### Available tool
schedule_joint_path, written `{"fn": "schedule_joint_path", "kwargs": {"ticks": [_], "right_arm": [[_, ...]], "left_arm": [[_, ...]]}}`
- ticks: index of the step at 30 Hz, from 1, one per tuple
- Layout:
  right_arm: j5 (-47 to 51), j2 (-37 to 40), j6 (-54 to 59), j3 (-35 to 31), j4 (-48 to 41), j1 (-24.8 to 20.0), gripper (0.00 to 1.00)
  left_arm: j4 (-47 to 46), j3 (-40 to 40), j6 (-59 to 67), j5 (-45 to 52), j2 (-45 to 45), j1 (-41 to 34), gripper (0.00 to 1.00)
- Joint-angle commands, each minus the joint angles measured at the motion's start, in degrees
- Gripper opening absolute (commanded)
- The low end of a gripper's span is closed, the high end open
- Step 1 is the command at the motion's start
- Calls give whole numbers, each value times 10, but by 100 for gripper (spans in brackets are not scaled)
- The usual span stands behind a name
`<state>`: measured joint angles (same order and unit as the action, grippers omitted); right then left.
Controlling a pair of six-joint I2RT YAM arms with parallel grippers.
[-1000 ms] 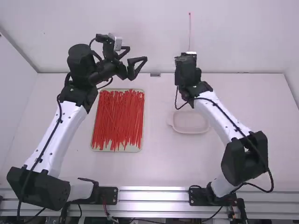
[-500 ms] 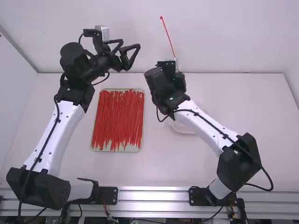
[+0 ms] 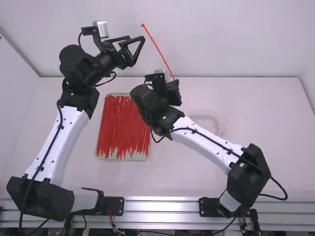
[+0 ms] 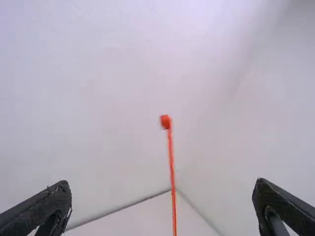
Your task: Fasten the cable tie
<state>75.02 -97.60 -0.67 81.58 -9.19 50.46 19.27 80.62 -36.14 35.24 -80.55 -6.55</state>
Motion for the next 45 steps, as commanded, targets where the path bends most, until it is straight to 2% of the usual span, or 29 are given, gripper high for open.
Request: {"fn": "schedule_joint_path", "kwargs": {"ticks": [1,3,4,5,8,22,26,27,28,39,41,45], "right_arm": [[35,-1,10,17,1,12,0],[34,-1,16,17,2,19,0],[34,-1,21,17,2,24,0],[35,-1,23,17,4,27,0],[35,-1,22,17,4,28,0],[30,-1,25,17,15,38,0],[25,-1,24,17,15,42,0],[24,-1,25,17,16,45,0],[24,-1,24,17,15,46,0],[11,-1,24,17,16,50,0],[11,-1,25,17,19,50,0],[11,-1,27,17,30,52,0]], "left_arm": [[11,-1,-10,-2,7,-1,93],[12,-1,-10,-3,7,-2,86],[16,-1,-10,-4,7,-5,72],[17,-1,-9,-4,6,-6,62],[22,-1,-24,-2,4,-4,43],[22,-1,-35,-25,4,-9,34],[21,-3,-35,-31,4,-10,18],[21,-3,-35,-29,4,-10,7],[20,-3,-35,-27,4,-10,2],[20,-4,-35,-27,4,-10,2],[21,-5,-35,-27,4,-10,7],[20,-5,-47,-29,4,-10,8]]}}
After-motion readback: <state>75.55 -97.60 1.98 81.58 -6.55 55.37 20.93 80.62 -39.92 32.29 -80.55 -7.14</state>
